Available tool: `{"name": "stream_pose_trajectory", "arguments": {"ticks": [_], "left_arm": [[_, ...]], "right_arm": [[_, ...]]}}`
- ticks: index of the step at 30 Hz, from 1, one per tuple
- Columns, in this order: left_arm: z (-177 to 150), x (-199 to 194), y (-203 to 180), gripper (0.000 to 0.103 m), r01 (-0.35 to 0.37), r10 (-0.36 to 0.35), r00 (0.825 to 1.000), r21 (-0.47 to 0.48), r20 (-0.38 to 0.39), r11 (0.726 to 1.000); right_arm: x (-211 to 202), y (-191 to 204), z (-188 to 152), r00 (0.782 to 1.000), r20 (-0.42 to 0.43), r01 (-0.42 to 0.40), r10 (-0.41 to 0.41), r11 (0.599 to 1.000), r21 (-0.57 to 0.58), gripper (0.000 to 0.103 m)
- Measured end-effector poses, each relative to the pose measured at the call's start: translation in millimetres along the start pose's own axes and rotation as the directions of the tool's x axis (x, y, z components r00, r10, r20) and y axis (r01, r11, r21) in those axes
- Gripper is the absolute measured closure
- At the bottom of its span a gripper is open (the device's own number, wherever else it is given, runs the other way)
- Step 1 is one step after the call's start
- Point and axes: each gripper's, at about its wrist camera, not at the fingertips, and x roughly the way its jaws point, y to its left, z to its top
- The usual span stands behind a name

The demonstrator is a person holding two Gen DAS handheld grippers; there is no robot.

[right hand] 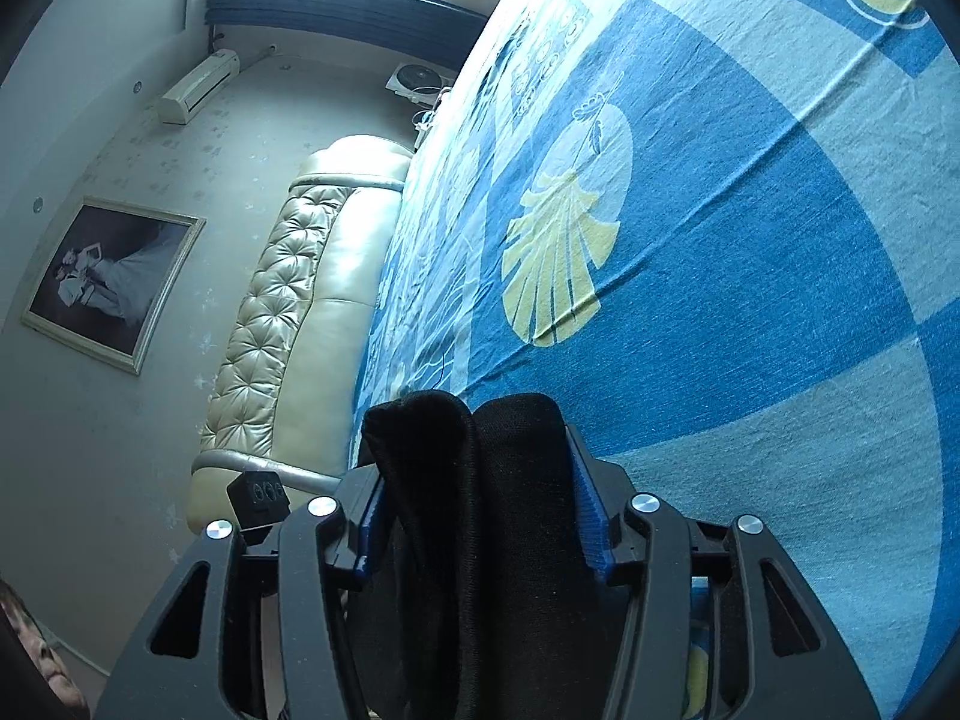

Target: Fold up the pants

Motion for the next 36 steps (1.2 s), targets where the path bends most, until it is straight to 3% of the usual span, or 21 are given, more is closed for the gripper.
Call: {"name": "stream_pose_trajectory", "arguments": {"ticks": [3,5,9,16,19,23,25,26,28,31,34,36], "left_arm": [[-10.6,-20.8,9.2,0.027,0.083,-0.083,0.996,-0.047,0.016,0.995],[-21.6,-35.8,16.8,0.020,0.128,-0.125,0.991,-0.091,0.035,0.988],[-54.1,-56.2,28.2,0.019,0.220,-0.217,0.976,-0.193,0.036,0.956],[-105.8,-49.2,17.8,0.019,0.276,-0.301,0.953,-0.297,-0.042,0.914],[-114.2,-40.1,7.5,0.019,0.282,-0.317,0.946,-0.311,-0.066,0.908],[-111.7,-30.6,-2.5,0.019,0.264,-0.297,0.953,-0.308,-0.065,0.914],[-109.9,-28.2,-5.2,0.043,0.235,-0.268,0.961,-0.309,-0.068,0.922],[-109.9,-27.4,-4.7,0.044,0.229,-0.265,0.962,-0.317,-0.072,0.920],[-107.0,-29.6,-3.2,0.060,0.225,-0.260,0.963,-0.330,-0.065,0.917],[-102.0,-40.0,-7.2,0.069,0.203,-0.229,0.972,-0.298,-0.056,0.933],[-99.2,-44.5,-12.5,0.070,0.163,-0.180,0.983,-0.257,-0.044,0.953],[-101.4,-47.3,-8.1,0.071,0.157,-0.172,0.984,-0.264,-0.036,0.952]], "right_arm": [[-15.7,6.8,-5.8,1.000,0.021,0.015,-0.015,1.000,0.007,0.028],[-28.9,6.9,-12.9,0.999,0.032,0.019,-0.019,1.000,0.023,0.027],[-55.7,5.4,-36.8,0.998,0.034,0.044,-0.045,0.998,0.039,0.025],[-66.1,0.7,-79.8,0.997,-0.029,0.070,-0.069,0.997,0.017,0.025],[-57.6,4.3,-86.8,0.996,-0.049,0.069,-0.069,0.998,-0.001,0.025],[-42.1,14.9,-86.2,0.992,-0.074,0.095,-0.099,0.994,-0.057,0.025],[-37.2,17.3,-90.8,0.984,-0.084,0.146,-0.155,0.984,-0.103,0.041],[-33.6,16.5,-91.7,0.980,-0.096,0.164,-0.174,0.980,-0.110,0.054],[-35.2,14.2,-92.3,0.983,-0.091,0.151,-0.159,0.984,-0.092,0.059],[-36.6,17.4,-93.9,0.986,-0.082,0.139,-0.145,0.987,-0.081,0.061],[-32.6,22.1,-96.2,0.985,-0.084,0.141,-0.148,0.986,-0.086,0.062],[-28.4,27.8,-98.7,0.984,-0.089,0.143,-0.152,0.985,-0.098,0.062]]}}
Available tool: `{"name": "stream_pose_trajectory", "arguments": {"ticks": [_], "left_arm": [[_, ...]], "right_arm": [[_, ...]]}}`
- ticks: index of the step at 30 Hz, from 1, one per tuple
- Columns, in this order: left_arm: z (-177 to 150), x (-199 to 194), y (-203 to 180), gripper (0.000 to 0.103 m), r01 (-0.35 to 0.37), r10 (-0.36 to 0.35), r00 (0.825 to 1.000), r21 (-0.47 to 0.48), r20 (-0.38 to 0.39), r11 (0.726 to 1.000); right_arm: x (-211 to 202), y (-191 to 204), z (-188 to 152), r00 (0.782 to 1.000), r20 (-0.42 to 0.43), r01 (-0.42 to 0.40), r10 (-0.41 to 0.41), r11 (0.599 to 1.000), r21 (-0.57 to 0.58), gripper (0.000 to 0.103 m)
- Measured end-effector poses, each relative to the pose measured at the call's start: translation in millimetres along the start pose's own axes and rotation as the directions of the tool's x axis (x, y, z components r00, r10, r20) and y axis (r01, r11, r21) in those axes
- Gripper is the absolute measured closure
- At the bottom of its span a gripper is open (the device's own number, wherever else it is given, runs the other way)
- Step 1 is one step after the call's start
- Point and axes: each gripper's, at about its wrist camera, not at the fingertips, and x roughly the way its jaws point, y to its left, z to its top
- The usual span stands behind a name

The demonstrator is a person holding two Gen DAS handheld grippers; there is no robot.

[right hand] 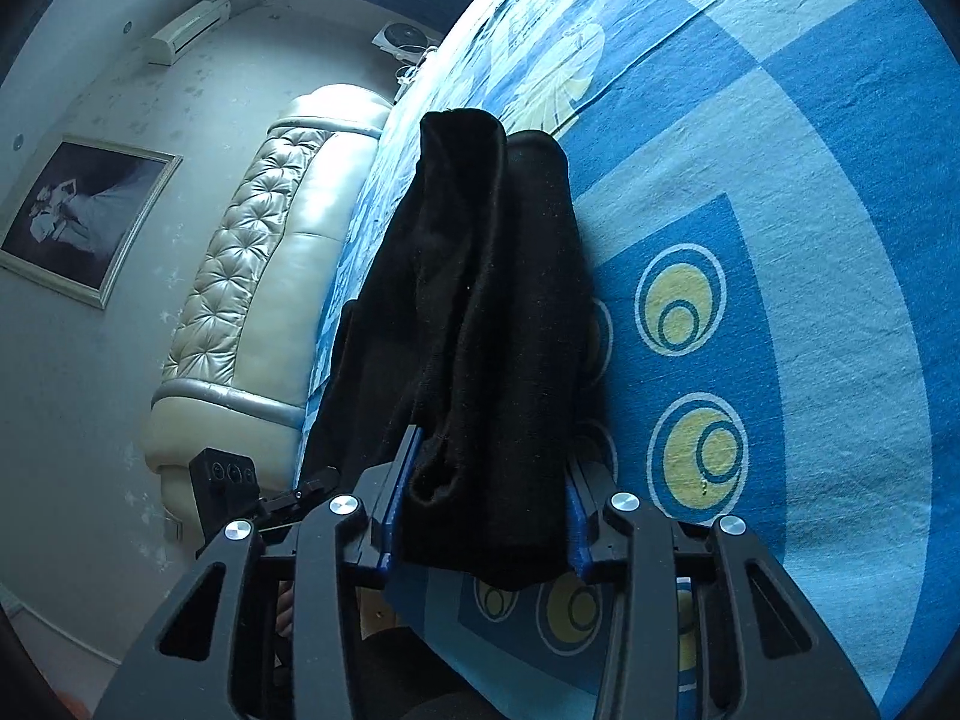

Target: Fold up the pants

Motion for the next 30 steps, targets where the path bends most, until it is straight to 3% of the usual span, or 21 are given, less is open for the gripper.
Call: {"name": "stream_pose_trajectory", "arguments": {"ticks": [8,14,30], "left_arm": [[-6.9,-10.6,20.5,0.070,0.013,-0.012,1.000,-0.034,0.021,0.999],[-9.8,-10.7,17.6,0.069,0.000,0.000,0.999,0.005,0.045,1.000],[-11.0,-10.9,22.5,0.066,0.010,-0.010,0.998,0.003,0.057,1.000]], "right_arm": [[9.8,-1.3,-1.8,1.000,-0.027,-0.009,0.009,1.000,-0.007,0.062],[9.7,-4.9,-1.1,1.000,-0.023,-0.015,0.015,1.000,0.006,0.062],[5.1,-10.9,-0.6,1.000,-0.018,-0.024,0.024,1.000,0.006,0.062]]}}
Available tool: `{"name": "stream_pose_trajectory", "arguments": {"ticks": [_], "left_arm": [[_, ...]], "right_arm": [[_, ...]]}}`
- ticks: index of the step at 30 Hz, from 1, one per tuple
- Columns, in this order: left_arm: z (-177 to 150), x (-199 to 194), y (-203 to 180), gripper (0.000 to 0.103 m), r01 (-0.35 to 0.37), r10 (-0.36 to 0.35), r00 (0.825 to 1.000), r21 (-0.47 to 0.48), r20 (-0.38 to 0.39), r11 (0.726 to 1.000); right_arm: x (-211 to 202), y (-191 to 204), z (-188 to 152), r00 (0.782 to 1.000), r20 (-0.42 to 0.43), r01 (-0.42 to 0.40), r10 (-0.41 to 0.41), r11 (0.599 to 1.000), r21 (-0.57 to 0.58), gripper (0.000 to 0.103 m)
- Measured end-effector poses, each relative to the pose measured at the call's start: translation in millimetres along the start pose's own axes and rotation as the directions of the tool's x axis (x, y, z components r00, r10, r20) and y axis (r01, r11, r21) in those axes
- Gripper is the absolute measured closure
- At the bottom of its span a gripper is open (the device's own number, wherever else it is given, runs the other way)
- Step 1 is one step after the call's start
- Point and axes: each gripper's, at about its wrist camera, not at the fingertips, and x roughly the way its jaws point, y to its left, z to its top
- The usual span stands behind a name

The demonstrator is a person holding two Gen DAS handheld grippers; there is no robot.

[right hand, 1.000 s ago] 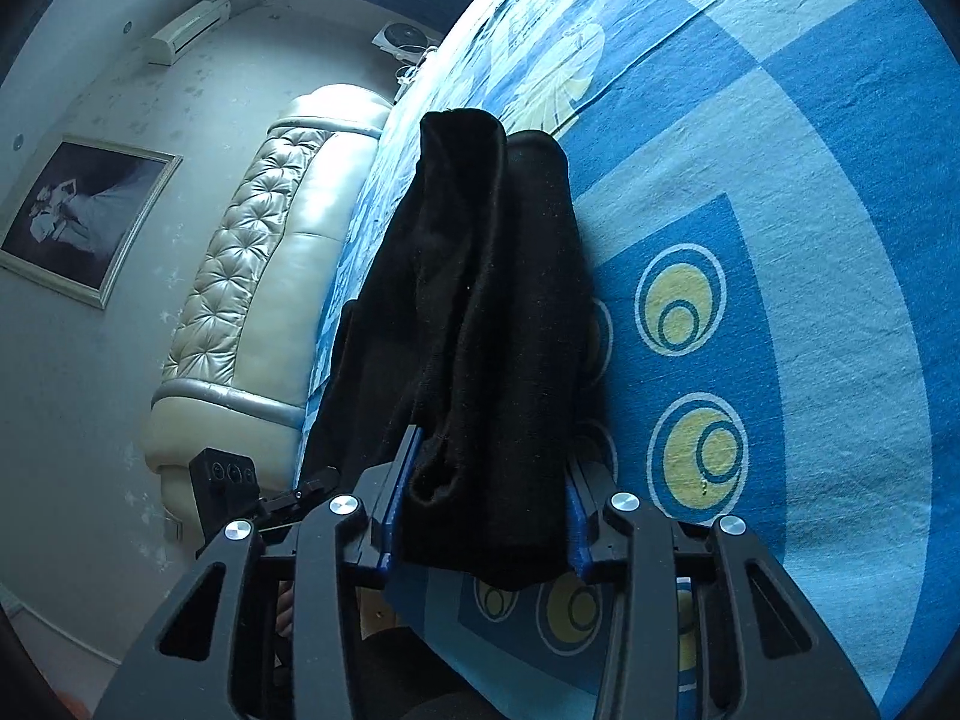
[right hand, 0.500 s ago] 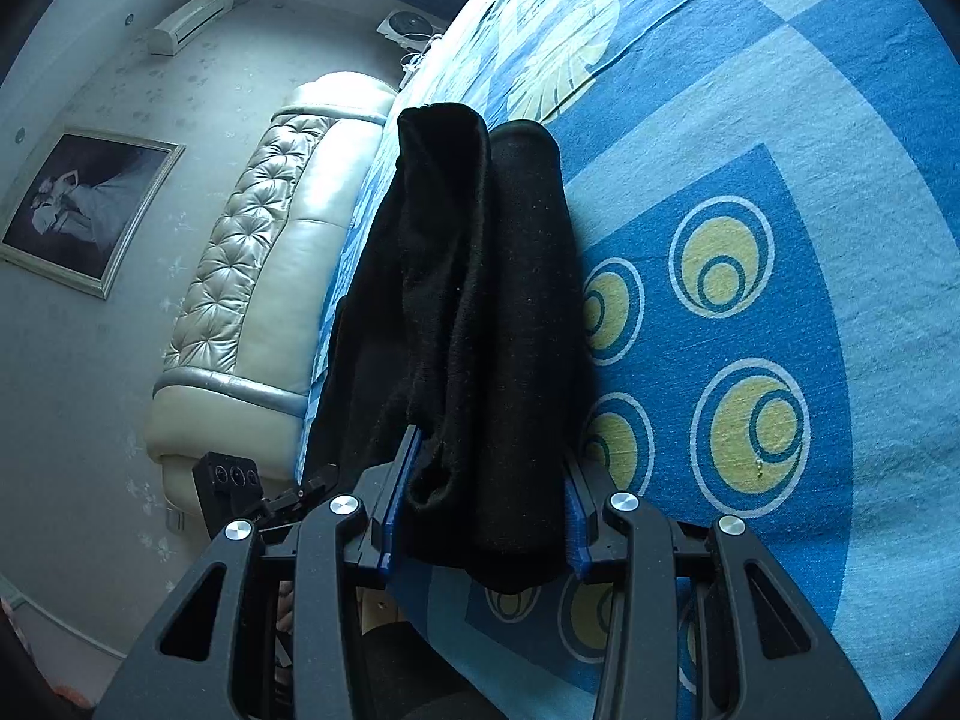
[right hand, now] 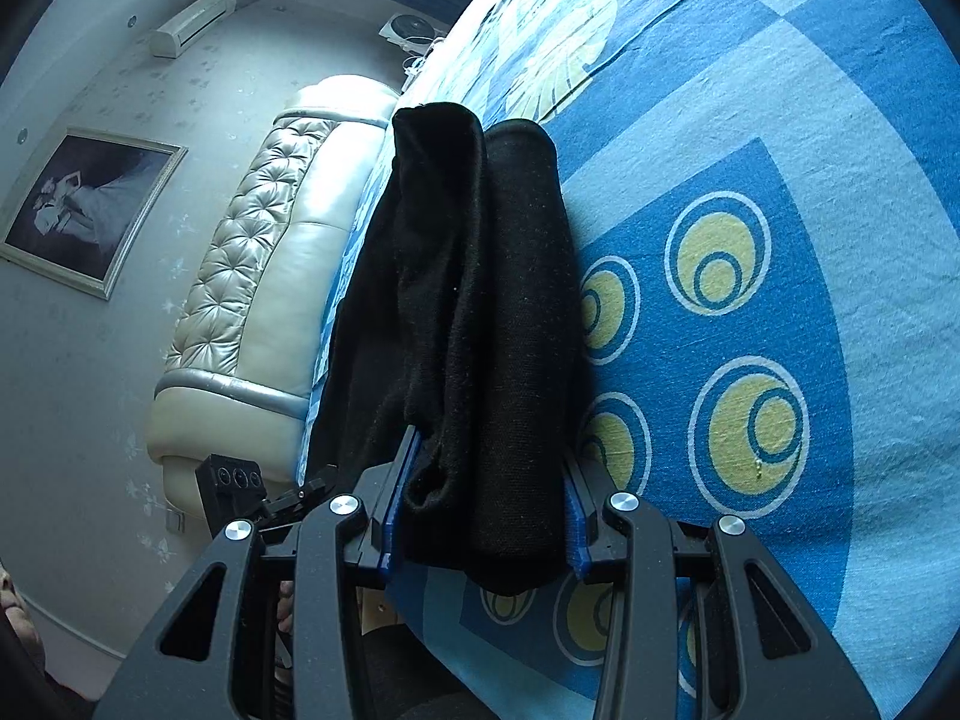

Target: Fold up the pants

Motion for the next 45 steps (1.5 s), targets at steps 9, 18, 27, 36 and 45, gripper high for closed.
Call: {"name": "stream_pose_trajectory", "arguments": {"ticks": [9,18,27,36,45], "left_arm": [[0.4,-5.8,-2.6,0.052,0.023,-0.024,1.000,0.060,0.018,0.998],[46.5,-29.6,31.9,0.017,0.152,-0.152,0.984,0.010,0.089,0.988],[119.0,54.2,34.9,0.017,0.114,-0.115,0.993,-0.013,-0.034,0.993],[138.8,74.8,40.4,0.044,0.035,-0.035,0.998,-0.003,-0.048,0.999],[135.4,65.3,55.4,0.049,0.150,-0.152,0.988,-0.066,-0.035,0.986]], "right_arm": [[-7.3,0.8,3.1,1.000,-0.008,0.013,-0.014,1.000,-0.019,0.057],[-35.8,9.4,52.1,0.996,0.080,0.034,-0.030,0.998,-0.060,0.031],[23.0,-0.4,109.3,0.999,0.029,0.030,-0.029,0.999,-0.015,0.028],[38.2,-11.5,112.8,0.998,-0.015,0.054,-0.054,0.998,-0.023,0.067],[27.2,-17.1,108.4,0.999,-0.026,-0.046,0.047,0.998,0.047,0.058]]}}
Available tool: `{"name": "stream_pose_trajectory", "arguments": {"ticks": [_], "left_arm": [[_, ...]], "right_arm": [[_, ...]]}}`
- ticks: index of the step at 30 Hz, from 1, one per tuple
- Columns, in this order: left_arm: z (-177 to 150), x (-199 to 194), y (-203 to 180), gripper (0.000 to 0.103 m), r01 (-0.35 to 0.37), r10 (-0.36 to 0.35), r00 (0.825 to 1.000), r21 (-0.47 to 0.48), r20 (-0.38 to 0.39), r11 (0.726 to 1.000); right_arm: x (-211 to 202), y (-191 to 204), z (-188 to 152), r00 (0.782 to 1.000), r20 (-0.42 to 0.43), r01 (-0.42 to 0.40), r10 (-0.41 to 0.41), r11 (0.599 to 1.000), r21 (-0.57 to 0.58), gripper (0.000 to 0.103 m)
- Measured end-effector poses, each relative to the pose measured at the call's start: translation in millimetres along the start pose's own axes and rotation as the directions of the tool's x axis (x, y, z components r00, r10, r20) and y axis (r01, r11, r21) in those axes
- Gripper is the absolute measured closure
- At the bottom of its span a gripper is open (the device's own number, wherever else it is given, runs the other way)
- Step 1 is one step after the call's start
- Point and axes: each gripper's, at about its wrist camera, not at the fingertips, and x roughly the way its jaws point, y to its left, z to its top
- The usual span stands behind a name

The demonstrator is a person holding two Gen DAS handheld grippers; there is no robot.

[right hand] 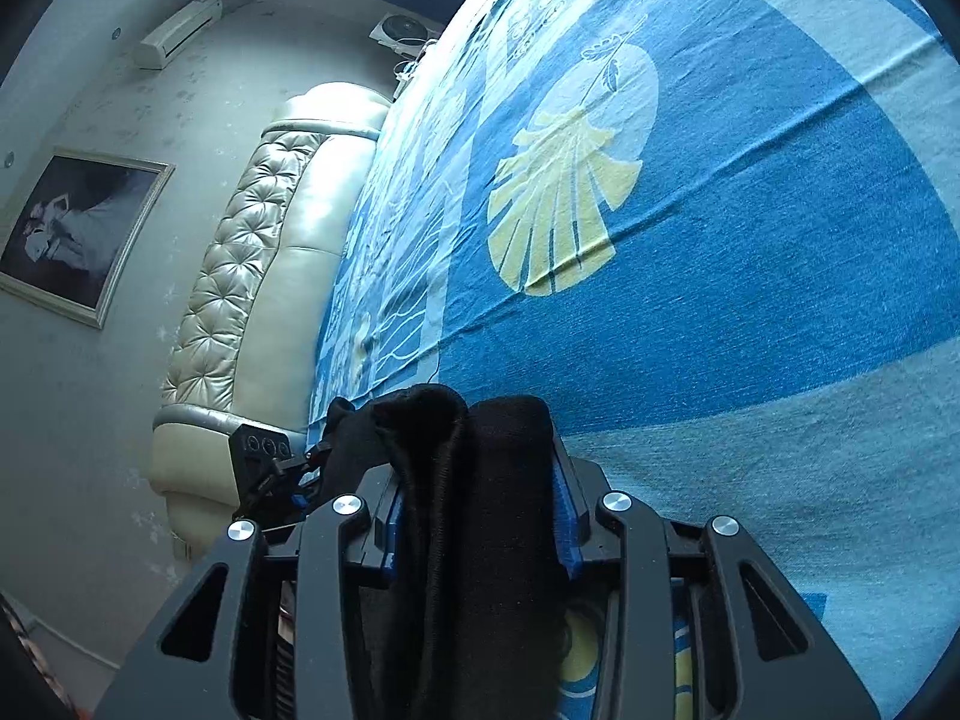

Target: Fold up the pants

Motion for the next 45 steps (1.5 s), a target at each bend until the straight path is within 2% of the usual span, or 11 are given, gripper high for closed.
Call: {"name": "stream_pose_trajectory", "arguments": {"ticks": [4,10,11,13,18,21,27,32,35,37,45], "left_arm": [[-22.8,-20.4,0.7,0.026,0.058,-0.058,0.998,-0.017,0.001,0.998],[-69.0,-41.5,-1.0,0.024,0.084,-0.083,0.996,-0.062,0.021,0.995],[-74.6,-41.6,-4.0,0.026,0.070,-0.069,0.997,-0.053,0.026,0.996],[-81.6,-35.8,-9.0,0.068,0.036,-0.036,0.999,-0.033,0.004,0.999],[-79.8,-23.8,-6.5,0.070,0.030,-0.029,1.000,-0.030,0.007,0.999],[-81.5,-27.4,-7.8,0.063,0.029,-0.029,0.999,-0.001,0.018,1.000],[-98.2,-50.3,-16.4,0.019,0.109,-0.109,0.994,-0.006,0.022,0.994],[-126.3,-54.8,-28.4,0.019,0.053,-0.053,0.999,0.024,-0.002,0.998],[-137.6,-49.5,-42.1,0.038,-0.075,0.075,0.997,0.121,0.005,0.990],[-140.7,-48.4,-45.8,0.052,-0.061,0.060,0.998,0.146,0.012,0.987],[-146.6,-48.8,-36.1,0.053,-0.015,0.012,1.000,0.112,0.022,0.994]], "right_arm": [[-15.7,7.4,-19.0,1.000,-0.017,-0.018,0.018,1.000,-0.006,0.043],[-22.4,13.0,-62.6,0.999,-0.041,-0.012,0.011,0.999,-0.042,0.041],[-21.7,13.7,-66.4,0.999,-0.039,0.014,-0.016,0.998,-0.056,0.048],[-17.5,10.8,-69.6,0.997,-0.047,0.054,-0.057,0.996,-0.069,0.061],[-16.9,1.6,-68.4,0.999,-0.039,0.026,-0.027,0.999,-0.045,0.067],[-17.7,-0.2,-69.0,0.999,-0.031,0.022,-0.023,0.999,-0.039,0.067],[-24.0,-0.6,-75.4,0.999,-0.020,-0.027,0.027,1.000,-0.002,0.051],[-23.9,14.0,-93.0,0.998,-0.054,0.006,-0.010,0.998,-0.064,0.040],[-20.1,18.6,-101.6,0.993,-0.055,0.095,-0.103,0.986,-0.137,0.052],[-20.3,12.4,-99.9,0.994,-0.060,0.082,-0.089,0.990,-0.115,0.059],[-22.4,2.1,-97.2,0.996,-0.068,0.044,-0.050,0.994,-0.097,0.062]]}}
